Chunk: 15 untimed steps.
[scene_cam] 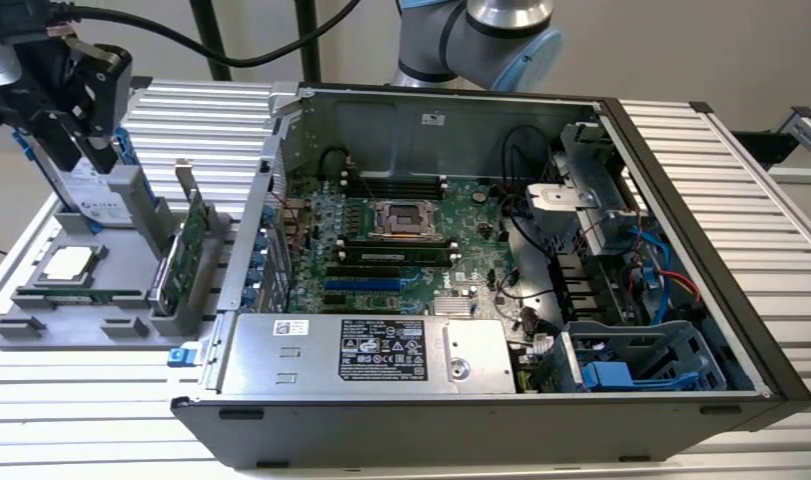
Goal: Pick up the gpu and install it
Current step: 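Pick up the gpu and move the gpu toward the slot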
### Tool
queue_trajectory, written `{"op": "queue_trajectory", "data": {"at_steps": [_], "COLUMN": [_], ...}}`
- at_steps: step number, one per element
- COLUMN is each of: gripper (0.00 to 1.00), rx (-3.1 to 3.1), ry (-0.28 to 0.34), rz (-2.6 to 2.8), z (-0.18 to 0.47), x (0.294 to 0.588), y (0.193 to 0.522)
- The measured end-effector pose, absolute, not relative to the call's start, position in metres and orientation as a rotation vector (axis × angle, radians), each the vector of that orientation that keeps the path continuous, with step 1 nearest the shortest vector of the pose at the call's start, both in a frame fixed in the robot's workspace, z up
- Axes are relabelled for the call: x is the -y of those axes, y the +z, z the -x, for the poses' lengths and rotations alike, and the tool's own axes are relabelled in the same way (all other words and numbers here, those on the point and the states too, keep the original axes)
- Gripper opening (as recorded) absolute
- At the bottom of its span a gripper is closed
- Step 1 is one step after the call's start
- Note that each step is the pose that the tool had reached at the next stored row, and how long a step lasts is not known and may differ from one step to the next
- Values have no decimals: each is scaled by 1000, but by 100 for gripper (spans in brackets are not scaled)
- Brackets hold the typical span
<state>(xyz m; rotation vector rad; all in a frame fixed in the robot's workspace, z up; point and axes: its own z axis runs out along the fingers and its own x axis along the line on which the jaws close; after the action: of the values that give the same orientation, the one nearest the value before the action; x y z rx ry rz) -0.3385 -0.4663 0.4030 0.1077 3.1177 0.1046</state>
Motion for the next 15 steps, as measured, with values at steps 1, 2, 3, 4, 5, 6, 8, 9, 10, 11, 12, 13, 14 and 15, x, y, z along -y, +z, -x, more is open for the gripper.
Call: {"op": "queue_trajectory", "data": {"at_steps": [1, 2, 3, 4, 5, 6, 8, 9, 10, 11, 12, 13, 14, 15], "gripper": [0, 0, 0, 0, 0, 0, 0, 0, 0, 0, 0, 0, 0, 0], "rx": [-3118, -3118, -3118, -3118, -3118, -3118, -3118, -3118, -3118, -3118, -3118, -3119, -3119, -3119], "ry": [105, 105, 105, 105, 105, 105, 105, 105, 105, 105, 105, 104, 104, 105], "rz": [-108, -108, -108, -108, -108, -108, -108, -108, -108, -108, -108, -108, -108, -108], "z": [338, 338, 338, 338, 337, 337, 337, 336, 336, 336, 336, 335, 335, 335], "x": [466, 466, 466, 466, 466, 466, 466, 466, 467, 467, 467, 467, 467, 467], "y": [402, 402, 401, 401, 400, 399, 398, 397, 397, 396, 396, 395, 394, 394]}}
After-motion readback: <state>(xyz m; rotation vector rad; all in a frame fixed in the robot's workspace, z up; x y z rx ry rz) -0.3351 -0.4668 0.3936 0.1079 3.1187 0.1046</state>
